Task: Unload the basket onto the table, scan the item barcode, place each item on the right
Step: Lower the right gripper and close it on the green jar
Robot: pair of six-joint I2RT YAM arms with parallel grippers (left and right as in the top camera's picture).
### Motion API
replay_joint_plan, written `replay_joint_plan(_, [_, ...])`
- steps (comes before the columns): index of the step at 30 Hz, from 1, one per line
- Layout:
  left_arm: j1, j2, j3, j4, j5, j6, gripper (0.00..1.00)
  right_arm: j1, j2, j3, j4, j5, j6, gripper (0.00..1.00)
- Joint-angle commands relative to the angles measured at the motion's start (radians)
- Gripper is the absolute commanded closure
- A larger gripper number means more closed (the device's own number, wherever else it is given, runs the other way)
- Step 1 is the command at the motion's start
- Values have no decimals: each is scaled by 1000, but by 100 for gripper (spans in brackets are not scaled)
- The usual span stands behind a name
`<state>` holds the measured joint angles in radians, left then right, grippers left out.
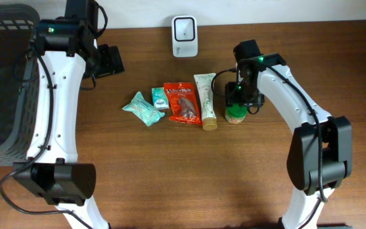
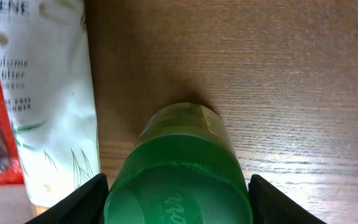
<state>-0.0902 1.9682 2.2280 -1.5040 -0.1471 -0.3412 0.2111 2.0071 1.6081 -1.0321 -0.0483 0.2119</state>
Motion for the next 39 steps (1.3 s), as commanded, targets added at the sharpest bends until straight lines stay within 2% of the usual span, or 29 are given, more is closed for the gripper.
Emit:
replay_joint_plan(1, [5, 2, -4, -1, -7, -6, 1, -25, -19, 0, -21, 6, -158, 37])
replay_joint_plan(6, [5, 3, -4, -1, -7, -6, 1, -50, -19, 97, -83, -96, -454, 36])
replay_joint_plan(12, [5, 3, -4, -1, -7, -6, 1, -50, -19, 197, -124, -143, -660, 35])
replay_joint_plan(16, [5, 3, -4, -1, -7, -6, 1, -50, -18, 185, -140, -144, -699, 35])
replay_joint_plan(18, [5, 2, -4, -1, -7, -6, 1, -50, -18, 164, -146, -143, -732, 30])
replay_joint_plan(23, [5, 2, -4, -1, -7, -6, 1, -50, 2, 153, -158, -144, -728, 28])
replay_joint_plan(24, [5, 3, -4, -1, -7, -6, 1, -50, 2, 153, -158, -143, -711, 23])
replay_joint_plan(25, [5, 3, -4, -1, -7, -6, 1, -50, 2, 153, -149, -143, -659, 3])
replay_joint_plan(27, [5, 3, -4, -1, -7, -6, 1, -50, 2, 154, -114, -140, -489, 1])
replay_joint_plan(28, [5, 3, -4, -1, -7, -6, 1, -50, 2, 154, -95, -140, -369, 1])
replay_joint_plan(29, [5, 3, -4, -1, -7, -6, 1, -49, 2, 153, -82, -157, -190, 1])
replay_joint_plan(31, [5, 3, -4, -1, -7, -6, 1, -47, 2, 153, -82, -162, 14, 1])
replay_joint_plan(34, [5, 3, -4, -1, -7, -6, 1, -47, 4, 134, -84, -104, 204, 1])
replay_joint_plan(37, [5, 3, -4, -1, -7, -6, 1, -47, 11, 90, -43, -83, 219, 1])
replay_joint_plan(39, [5, 3, -4, -1, -7, -6, 1, -47, 12, 82, -25, -81, 163, 1])
